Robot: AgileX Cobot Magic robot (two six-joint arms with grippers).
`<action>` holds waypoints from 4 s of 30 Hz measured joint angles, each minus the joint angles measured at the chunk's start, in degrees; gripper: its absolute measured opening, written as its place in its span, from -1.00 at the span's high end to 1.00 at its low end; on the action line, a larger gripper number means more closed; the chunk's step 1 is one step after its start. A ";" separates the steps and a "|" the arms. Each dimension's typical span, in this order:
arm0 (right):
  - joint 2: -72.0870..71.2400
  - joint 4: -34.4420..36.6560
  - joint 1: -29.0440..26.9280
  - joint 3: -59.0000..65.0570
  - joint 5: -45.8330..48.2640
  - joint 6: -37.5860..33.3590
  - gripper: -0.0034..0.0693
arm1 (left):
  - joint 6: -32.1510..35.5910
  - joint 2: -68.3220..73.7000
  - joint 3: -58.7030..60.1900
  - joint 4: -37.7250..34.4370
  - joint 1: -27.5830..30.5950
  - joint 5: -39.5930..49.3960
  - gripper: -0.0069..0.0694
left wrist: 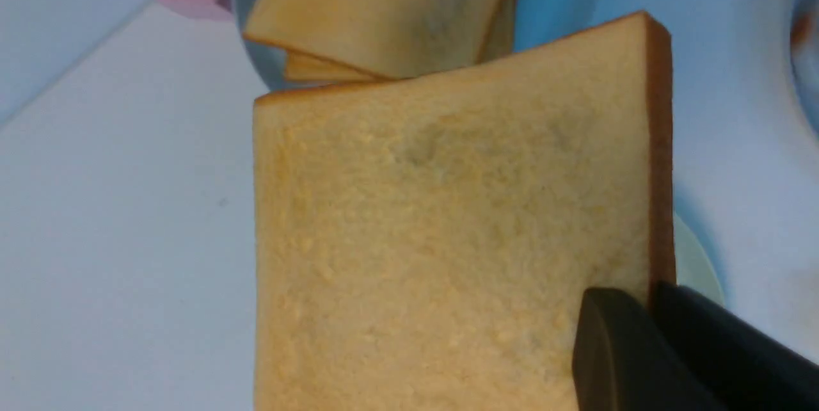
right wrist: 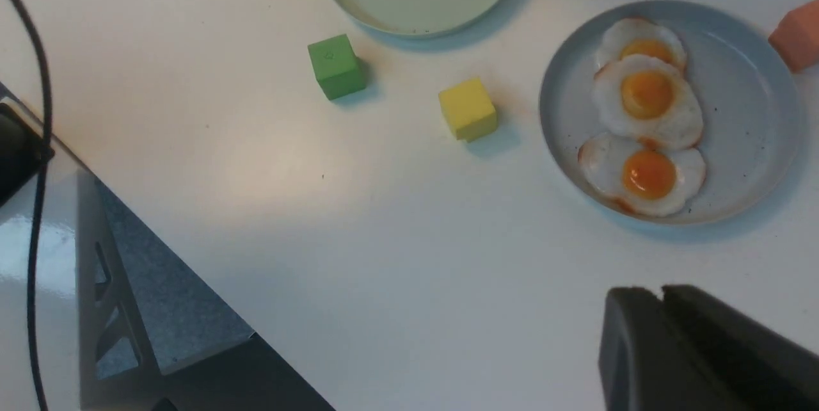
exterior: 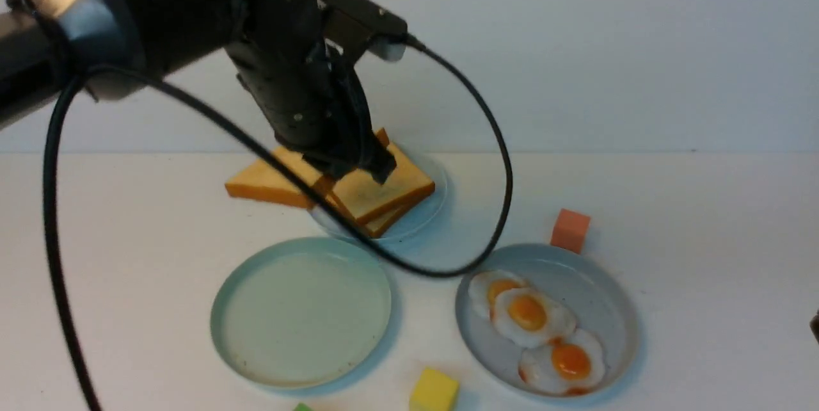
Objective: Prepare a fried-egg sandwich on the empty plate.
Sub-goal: Use the left arm to put a slice of bread into the empty plate in the middle, then use the right arm to grab a fried egg
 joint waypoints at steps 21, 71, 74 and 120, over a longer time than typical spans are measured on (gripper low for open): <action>0.00 -0.40 0.00 0.00 -0.14 -0.06 0.65 | 4.42 2.27 20.50 2.48 -0.27 -18.30 0.70; 29.42 0.44 0.06 0.00 -7.08 2.93 0.55 | 7.08 -52.91 33.37 -24.83 -0.27 -14.12 0.85; 33.29 0.75 0.06 0.00 -8.59 2.81 0.55 | 7.90 -60.59 39.19 -25.18 -0.27 -16.89 0.85; 68.13 -28.73 6.40 -9.99 -27.21 7.30 -0.45 | 7.63 -80.76 54.60 -34.03 -0.27 -24.04 0.85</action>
